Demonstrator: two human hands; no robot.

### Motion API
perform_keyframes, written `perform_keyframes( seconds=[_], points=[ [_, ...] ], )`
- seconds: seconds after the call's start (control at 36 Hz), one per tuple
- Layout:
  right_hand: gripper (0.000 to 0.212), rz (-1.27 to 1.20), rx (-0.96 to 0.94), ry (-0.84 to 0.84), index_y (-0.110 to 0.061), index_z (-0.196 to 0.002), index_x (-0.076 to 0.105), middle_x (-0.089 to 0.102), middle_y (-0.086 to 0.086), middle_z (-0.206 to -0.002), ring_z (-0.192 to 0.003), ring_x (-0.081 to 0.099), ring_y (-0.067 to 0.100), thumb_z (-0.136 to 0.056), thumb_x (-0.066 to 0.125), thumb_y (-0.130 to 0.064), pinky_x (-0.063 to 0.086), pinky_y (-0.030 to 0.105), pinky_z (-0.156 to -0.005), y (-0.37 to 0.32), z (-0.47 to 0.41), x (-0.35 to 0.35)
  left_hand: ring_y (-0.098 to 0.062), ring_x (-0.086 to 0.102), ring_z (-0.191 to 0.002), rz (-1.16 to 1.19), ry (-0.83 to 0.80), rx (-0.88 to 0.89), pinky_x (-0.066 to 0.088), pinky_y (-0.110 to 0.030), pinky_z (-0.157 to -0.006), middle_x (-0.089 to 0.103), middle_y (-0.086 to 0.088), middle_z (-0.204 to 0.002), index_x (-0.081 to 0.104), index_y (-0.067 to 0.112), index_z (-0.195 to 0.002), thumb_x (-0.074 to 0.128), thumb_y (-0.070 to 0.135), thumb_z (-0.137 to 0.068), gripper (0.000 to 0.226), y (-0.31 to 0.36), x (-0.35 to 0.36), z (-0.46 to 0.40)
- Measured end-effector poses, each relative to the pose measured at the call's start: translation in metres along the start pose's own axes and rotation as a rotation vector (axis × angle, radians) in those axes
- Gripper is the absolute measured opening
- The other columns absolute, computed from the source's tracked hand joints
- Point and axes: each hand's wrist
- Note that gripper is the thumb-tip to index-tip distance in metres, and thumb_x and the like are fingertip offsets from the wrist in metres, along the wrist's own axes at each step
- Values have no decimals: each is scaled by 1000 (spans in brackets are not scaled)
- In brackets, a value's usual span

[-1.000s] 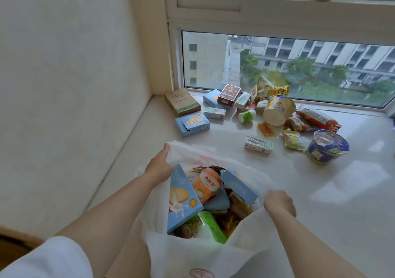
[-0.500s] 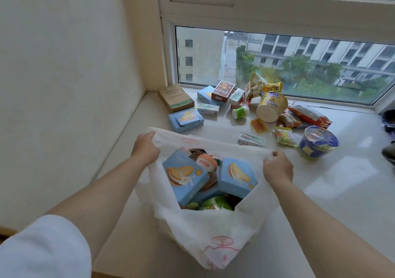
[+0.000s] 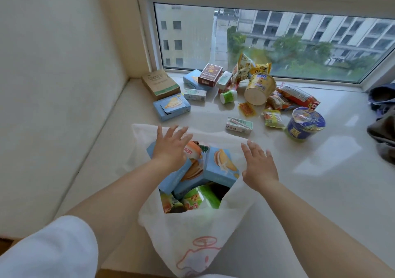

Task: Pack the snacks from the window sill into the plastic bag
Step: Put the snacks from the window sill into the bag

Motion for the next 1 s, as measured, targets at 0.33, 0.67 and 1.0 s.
perform_keyframes(
  seconds=[0.33,0.67,1.0],
  points=[
    [39,-277,-22,-193,-18,-123,58,57,6,-127,-116,51,27,-101,29,-33,42,36,-92,14,-64,-14,-25,28,-138,116,-273,-7,18,-48,-113,35,-4,-150,30,23,-146,27,36,-102,46,1,8,-71],
    [31,-339,-14,-180,-23,-119,61,58,2,-129,-114,54,25,-94,44,-29,44,32,-89,-3,-248,-31,-27,34,-133,255,-272,-216,35,-39,-104,40,-6,-144,38,23,-142,47,40,-94,52,-53,19,-234],
    [39,-266,-161,-61,-21,-131,50,47,4,-133,-125,42,23,-92,46,-24,39,34,-98,-77,-427,7,-31,20,-140,123,-272,-164,18,-51,-115,19,-5,-154,12,33,-149,63,71,-69,102,-135,107,-358]
  ],
)
Point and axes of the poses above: each hand's wrist, its own z-axis away from the middle knuckle, its own x-axis out of the palm, y = z × x
